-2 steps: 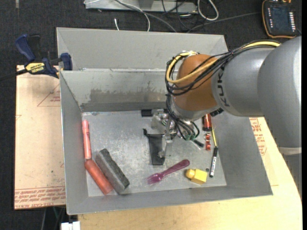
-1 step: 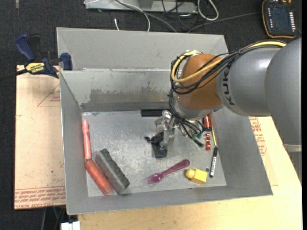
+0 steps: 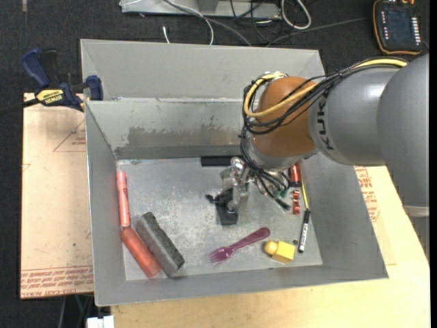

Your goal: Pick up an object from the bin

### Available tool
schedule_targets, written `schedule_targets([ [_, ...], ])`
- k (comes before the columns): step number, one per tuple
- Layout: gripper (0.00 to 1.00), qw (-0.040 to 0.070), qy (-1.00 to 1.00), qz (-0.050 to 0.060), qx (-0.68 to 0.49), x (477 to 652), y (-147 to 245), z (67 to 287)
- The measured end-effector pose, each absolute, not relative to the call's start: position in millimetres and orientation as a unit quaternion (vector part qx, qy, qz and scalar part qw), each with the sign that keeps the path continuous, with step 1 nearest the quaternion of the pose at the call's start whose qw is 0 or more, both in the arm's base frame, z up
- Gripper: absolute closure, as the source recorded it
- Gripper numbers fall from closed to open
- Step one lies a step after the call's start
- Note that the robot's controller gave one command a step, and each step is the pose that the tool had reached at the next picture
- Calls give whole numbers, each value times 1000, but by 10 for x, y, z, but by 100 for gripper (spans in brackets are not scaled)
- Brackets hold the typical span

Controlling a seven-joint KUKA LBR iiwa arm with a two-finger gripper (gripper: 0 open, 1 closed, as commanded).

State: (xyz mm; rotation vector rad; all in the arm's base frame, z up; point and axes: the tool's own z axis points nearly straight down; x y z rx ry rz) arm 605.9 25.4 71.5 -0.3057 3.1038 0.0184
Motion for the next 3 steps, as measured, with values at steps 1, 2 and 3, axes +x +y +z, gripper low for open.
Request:
schedule_targets([
  [1, 100, 10, 996, 6, -92, 5970, 265, 1641],
  [2, 100, 11, 996, 7, -90, 6035, 233, 1328],
  [3, 100, 19, 996, 6, -82, 6148, 255, 3231],
])
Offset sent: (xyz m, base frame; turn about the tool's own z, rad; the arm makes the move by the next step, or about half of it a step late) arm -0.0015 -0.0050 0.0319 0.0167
